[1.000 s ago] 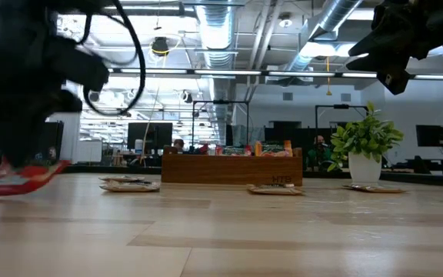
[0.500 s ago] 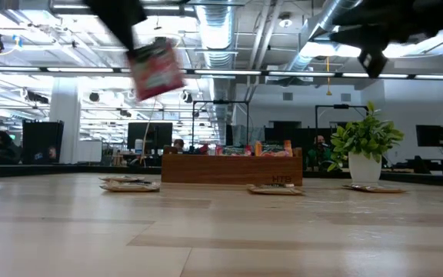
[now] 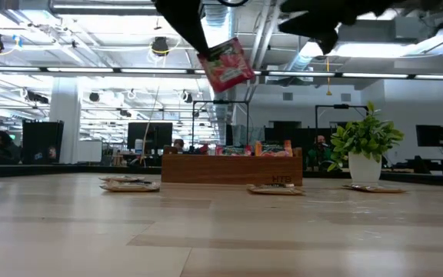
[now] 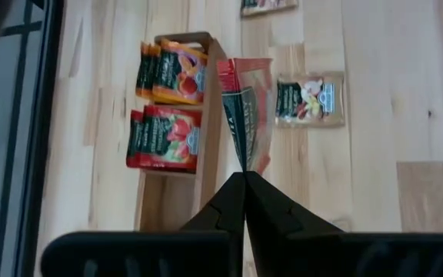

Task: Pick & Place Tea
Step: Put the red tea bag into the middle section of the wooden organizer

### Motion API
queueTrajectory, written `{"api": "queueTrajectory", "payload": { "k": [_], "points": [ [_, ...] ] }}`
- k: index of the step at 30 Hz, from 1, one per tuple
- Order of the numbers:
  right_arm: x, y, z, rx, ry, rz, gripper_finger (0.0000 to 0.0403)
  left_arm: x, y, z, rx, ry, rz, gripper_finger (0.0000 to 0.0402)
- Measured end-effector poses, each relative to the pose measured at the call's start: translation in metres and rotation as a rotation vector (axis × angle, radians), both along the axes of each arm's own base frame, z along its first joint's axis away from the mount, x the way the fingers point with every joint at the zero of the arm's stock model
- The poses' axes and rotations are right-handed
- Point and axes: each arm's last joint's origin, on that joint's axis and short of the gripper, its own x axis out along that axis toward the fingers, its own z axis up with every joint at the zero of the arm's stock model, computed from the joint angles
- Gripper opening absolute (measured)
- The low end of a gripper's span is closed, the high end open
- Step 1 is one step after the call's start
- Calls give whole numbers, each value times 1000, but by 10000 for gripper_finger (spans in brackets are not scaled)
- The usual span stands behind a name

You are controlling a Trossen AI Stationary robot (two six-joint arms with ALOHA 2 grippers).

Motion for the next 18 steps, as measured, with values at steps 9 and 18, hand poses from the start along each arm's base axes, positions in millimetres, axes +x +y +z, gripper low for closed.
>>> {"api": "queueTrajectory", "payload": {
  "k": [9,18],
  "points": [
    [40,-9,5,0,32,-43,210,3,4,0,-18,-22,7,0],
    [59,-17,3,22,63,-9,192,3,4,0,-20,-20,10,0]
  ]
}}
